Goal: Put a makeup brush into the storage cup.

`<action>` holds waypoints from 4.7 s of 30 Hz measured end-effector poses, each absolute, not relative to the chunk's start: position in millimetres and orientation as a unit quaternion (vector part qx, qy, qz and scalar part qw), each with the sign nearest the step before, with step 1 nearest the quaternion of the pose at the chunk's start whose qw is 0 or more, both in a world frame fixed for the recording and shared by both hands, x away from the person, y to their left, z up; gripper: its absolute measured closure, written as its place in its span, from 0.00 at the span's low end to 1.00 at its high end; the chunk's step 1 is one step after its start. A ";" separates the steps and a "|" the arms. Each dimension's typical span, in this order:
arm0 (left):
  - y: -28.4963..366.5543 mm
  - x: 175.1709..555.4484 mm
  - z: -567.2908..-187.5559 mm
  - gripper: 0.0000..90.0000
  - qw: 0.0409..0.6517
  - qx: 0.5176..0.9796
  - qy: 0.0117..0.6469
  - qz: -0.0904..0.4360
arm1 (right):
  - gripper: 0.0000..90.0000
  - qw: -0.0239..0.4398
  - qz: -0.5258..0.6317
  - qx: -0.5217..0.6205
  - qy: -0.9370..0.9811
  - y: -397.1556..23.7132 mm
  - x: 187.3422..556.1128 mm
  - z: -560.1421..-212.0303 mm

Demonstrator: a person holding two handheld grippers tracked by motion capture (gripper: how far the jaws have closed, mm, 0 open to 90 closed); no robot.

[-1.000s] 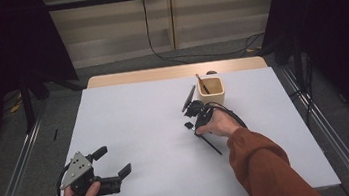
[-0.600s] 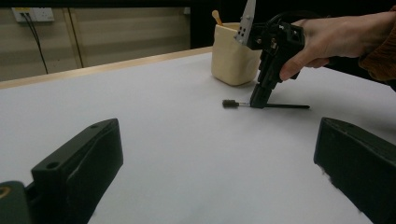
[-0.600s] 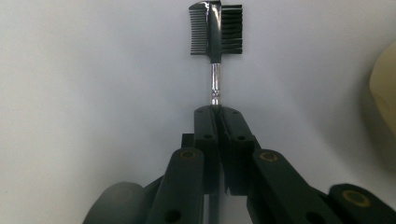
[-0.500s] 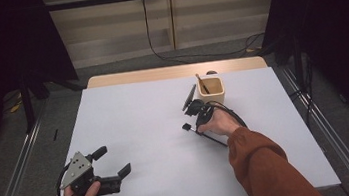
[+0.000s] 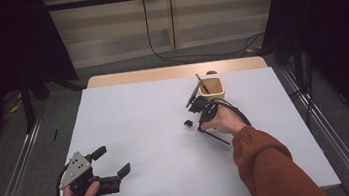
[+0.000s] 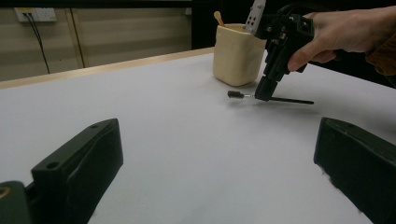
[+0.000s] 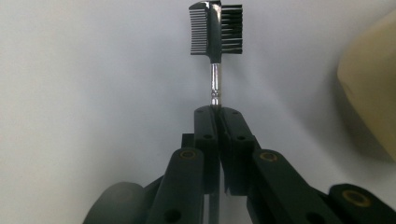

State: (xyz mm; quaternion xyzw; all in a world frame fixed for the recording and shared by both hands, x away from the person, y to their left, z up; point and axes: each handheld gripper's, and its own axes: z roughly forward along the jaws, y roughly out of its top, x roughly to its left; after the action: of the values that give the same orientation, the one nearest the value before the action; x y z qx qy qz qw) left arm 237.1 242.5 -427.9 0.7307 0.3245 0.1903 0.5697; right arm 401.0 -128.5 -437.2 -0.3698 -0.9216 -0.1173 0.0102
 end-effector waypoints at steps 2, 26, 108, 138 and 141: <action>242.6 237.1 -427.9 0.01 0.570 0.730 0.324 0.190 | 0.96 0.010 -0.122 -0.370 -0.921 -129.2 399.2 -434.9; 243.1 236.9 -427.6 0.01 0.570 0.730 0.324 0.194 | 0.96 0.003 -0.204 -0.371 -0.906 -151.8 381.7 -417.1; 238.5 238.1 -426.4 0.02 0.570 0.731 0.320 0.197 | 0.96 -0.068 -0.471 -0.366 -0.800 -210.4 311.3 -407.2; 238.1 237.3 -424.9 0.01 0.576 0.725 0.322 0.198 | 0.96 -0.121 -0.566 -0.343 -0.740 -226.0 293.6 -395.9; 239.2 237.8 -424.9 0.01 0.573 0.726 0.322 0.201 | 0.96 -0.121 -0.574 -0.342 -0.734 -226.7 292.6 -393.9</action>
State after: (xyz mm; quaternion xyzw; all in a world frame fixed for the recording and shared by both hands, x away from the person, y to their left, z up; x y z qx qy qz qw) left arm 237.8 239.2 -424.9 0.7263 0.3222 0.2010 0.5730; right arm 292.6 -226.7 -393.9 -0.3421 -0.7338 -0.5744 -0.1206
